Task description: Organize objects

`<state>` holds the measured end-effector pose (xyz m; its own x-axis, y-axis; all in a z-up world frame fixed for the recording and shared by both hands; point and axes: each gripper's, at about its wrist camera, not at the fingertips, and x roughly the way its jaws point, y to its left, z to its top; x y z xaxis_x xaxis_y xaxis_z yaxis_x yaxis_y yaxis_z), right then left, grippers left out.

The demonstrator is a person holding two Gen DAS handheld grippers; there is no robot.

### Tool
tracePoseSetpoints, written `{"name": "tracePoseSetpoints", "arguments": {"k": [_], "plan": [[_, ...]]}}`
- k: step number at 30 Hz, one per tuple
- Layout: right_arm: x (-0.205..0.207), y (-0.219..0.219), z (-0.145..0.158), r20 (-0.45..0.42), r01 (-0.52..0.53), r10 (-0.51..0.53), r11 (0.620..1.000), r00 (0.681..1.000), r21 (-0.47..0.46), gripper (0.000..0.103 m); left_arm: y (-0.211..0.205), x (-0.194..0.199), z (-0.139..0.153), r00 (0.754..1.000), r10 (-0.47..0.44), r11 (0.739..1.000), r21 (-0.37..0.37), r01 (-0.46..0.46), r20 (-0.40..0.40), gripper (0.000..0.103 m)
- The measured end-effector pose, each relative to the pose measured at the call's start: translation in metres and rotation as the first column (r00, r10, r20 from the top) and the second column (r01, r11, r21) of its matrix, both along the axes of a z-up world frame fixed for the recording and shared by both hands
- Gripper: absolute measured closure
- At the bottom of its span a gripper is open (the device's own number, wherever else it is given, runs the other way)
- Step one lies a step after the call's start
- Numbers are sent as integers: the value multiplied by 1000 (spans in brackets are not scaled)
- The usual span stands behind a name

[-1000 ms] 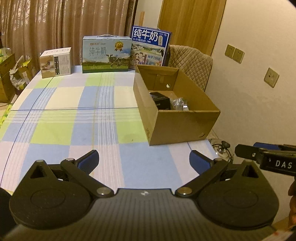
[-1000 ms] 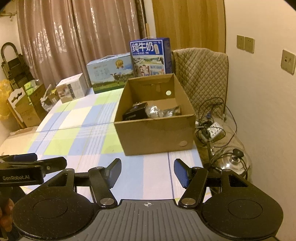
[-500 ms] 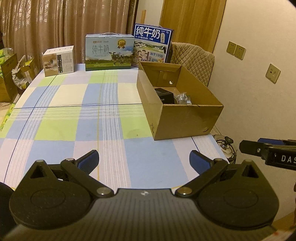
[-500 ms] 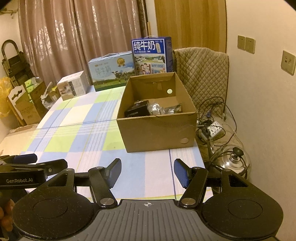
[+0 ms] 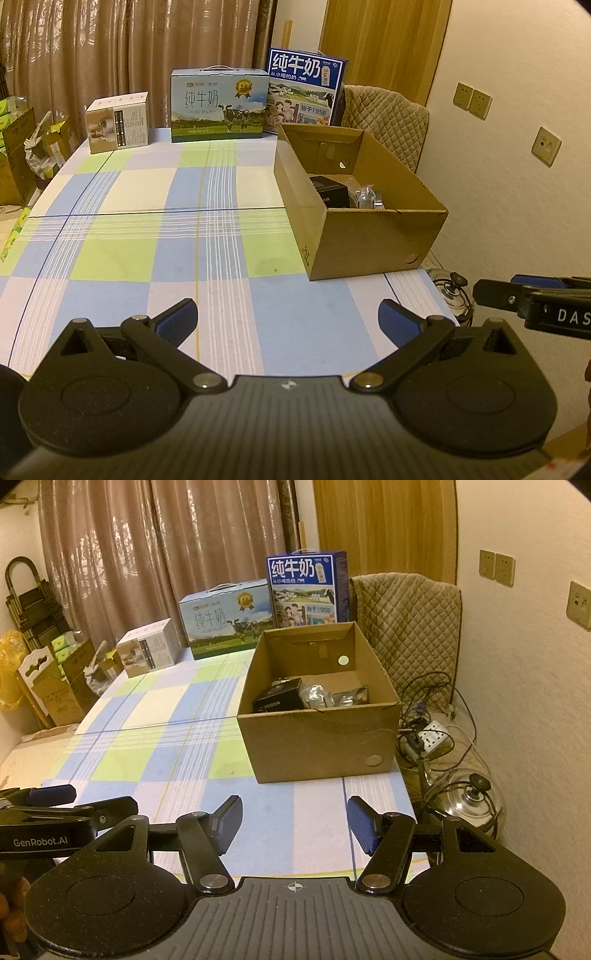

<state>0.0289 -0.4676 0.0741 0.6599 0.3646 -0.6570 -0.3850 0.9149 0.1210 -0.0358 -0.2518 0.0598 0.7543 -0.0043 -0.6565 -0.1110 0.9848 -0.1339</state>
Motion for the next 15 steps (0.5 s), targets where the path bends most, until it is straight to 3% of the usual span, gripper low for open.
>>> {"name": "tracePoseSetpoints", "arguments": {"k": [15], "plan": [[-1,2,0,2,-3,3,1000,1000,1,43,0,1,1,1000,-1,1000,-2,1,4,1]]}}
